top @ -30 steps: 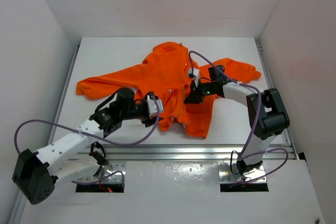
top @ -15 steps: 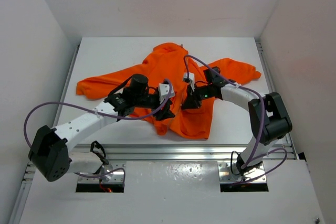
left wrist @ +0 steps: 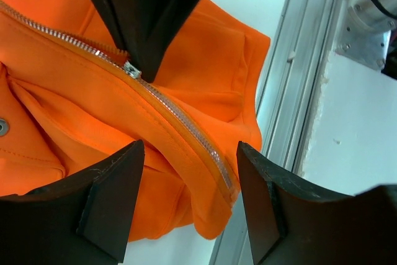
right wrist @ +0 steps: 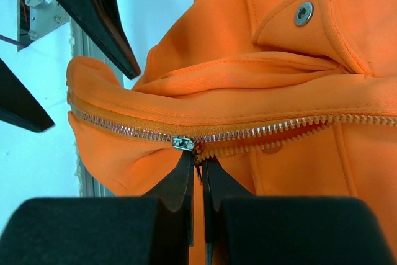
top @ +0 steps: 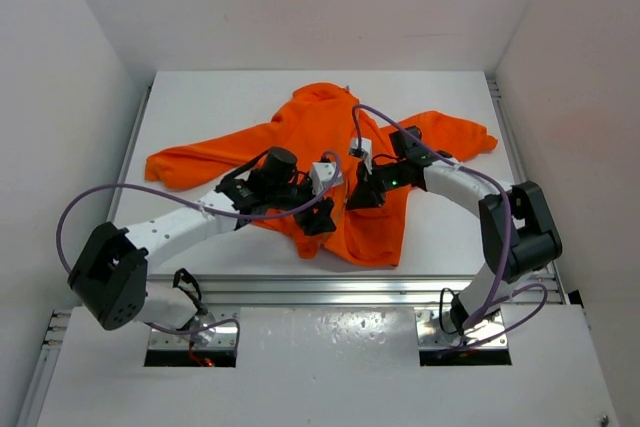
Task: Zip up the jacket
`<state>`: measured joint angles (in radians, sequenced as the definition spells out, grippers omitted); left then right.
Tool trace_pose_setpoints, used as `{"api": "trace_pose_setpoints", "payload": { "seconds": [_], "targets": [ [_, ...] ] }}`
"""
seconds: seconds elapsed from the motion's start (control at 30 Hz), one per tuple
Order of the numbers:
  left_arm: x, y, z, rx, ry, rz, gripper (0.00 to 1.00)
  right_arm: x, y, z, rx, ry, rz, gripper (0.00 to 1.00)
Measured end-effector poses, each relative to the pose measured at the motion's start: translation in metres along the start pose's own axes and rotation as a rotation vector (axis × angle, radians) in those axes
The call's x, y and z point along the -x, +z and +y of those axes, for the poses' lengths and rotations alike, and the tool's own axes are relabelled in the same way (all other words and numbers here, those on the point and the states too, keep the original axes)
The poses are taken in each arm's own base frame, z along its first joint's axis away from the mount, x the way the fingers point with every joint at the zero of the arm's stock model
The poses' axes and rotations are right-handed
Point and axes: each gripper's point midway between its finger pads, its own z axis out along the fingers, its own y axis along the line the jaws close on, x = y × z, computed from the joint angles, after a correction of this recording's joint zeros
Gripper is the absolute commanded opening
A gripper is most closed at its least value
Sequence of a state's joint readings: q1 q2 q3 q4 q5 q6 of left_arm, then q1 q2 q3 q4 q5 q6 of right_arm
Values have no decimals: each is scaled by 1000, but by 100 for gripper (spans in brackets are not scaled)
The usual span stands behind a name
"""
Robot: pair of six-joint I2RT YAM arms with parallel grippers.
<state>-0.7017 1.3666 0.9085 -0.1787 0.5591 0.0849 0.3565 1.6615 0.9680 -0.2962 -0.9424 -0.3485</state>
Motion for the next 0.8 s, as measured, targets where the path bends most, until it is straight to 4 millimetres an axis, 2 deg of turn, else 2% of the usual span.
{"api": "trace_pose_setpoints", "payload": {
  "seconds": [0.13,0.3,0.33,0.4,0.43,0.53,0.63,0.8],
  "targets": [
    [1,7,5,49,-45,-1,66,0,0,1,2,15,5,0],
    [-6,20,5,80,-91,28,52,4,-3,2,1,27,16,0],
    [-7,21,5,83,-98,34,43,6,-4,3,1,30,18,0],
    [-9,23,5,86,-105,42,32,10,-6,4,2,36,24,0],
    [-10,24,6,88,-105,44,20,13,-8,4,4,38,29,0],
    [-9,24,7,97,-95,39,0,25,-13,8,20,35,48,0],
    [-7,21,11,117,-61,28,0,32,-18,8,43,25,76,0],
    [-5,1,13,173,50,-21,0,34,-25,22,176,39,147,0]
  ]
}}
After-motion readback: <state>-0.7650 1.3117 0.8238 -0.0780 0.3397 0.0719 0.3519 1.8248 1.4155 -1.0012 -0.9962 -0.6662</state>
